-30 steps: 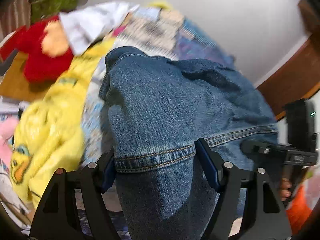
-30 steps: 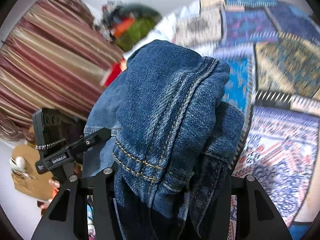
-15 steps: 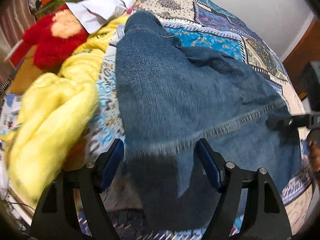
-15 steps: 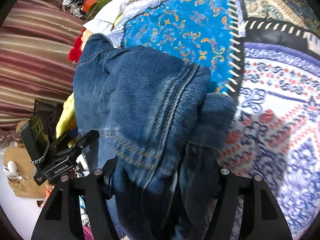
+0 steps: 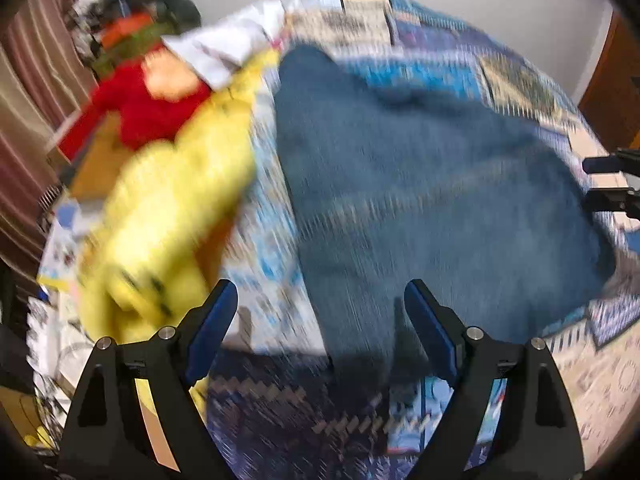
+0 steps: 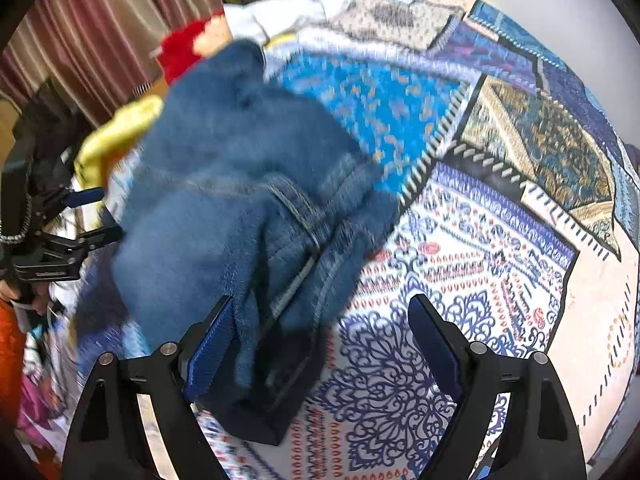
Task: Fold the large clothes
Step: 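Lower the folded bundle onto the quilt and open both tools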
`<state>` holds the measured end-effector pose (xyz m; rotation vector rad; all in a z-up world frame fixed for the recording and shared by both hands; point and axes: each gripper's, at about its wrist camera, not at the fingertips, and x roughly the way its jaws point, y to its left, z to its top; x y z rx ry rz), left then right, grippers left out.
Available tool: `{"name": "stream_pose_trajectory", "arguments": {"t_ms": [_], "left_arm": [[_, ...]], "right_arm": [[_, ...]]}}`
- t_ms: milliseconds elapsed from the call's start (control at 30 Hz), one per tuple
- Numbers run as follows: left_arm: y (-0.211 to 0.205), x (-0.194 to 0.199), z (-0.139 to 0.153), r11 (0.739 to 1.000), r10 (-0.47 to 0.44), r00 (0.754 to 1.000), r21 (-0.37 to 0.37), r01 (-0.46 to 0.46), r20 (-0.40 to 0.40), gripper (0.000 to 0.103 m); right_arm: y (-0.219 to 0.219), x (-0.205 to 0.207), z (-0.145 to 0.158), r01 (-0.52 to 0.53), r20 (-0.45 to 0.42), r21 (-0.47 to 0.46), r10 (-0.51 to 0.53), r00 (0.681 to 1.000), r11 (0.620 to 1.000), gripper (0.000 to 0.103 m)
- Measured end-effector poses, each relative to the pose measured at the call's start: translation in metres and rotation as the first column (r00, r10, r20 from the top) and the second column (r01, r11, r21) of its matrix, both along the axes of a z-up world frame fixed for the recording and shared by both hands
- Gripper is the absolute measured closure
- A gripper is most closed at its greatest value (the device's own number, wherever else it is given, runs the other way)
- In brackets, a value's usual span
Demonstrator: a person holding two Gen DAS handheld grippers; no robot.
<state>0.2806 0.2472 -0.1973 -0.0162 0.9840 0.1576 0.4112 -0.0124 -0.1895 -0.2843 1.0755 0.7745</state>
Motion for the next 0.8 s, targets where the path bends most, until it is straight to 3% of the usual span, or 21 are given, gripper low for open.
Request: {"name": "stream_pose_trajectory", "arguments": {"t_ms": [167,233,333,467,567,667,733,800], "left_arm": [[0.01,0.036,0.04,0.997,0.026,0.991,0.065,-0.035,0.13,0.014],[0.011,0.06,0.046,0.997,0.018,0.987,0.072,-0.029,0.157,0.012],[0.015,0.091,0.037,0.997,0.016,0.987,0.077,-0.029,0.161,0.01],[0.03,0.128,0.001,0.997,0.066,0.996,0.043,-0.069,0.066,0.01],[0.045,0.139,-0.028,0.993,0.112,0.994,0.028,-0.112,0.008,0.005],[0.065,0.129,-0.031,0.984,0.143,0.99,-0.107,-0.141,0.016,0.005],[0.067,0.121,-0.023,0.977,0.172,0.985,-0.132,-0.168,0.026,0.007],[0.059,0.108,-0.015,0.977,0.171,0.984,-0.139,-0.163,0.047,0.007]], "right_arm": [[0.02,0.024,0.046,0.035,0.094,0.131,-0.047,0.994,0.991,0.018],[0.044,0.036,0.048,0.029,0.095,0.14,-0.042,0.995,0.99,0.017],[0.08,0.058,0.038,-0.006,0.073,0.134,-0.004,0.997,0.991,0.017],[0.116,0.095,-0.014,0.021,-0.029,0.045,-0.019,0.999,0.999,0.017],[0.113,0.121,-0.054,0.078,-0.101,-0.033,-0.081,0.992,0.996,0.018],[0.093,0.134,-0.067,0.11,-0.145,-0.008,-0.11,0.983,0.994,0.018],[0.077,0.129,-0.058,0.168,-0.093,-0.003,-0.167,0.981,0.986,0.018],[0.07,0.114,-0.042,0.156,-0.037,0.023,-0.155,0.987,0.987,0.018]]}}
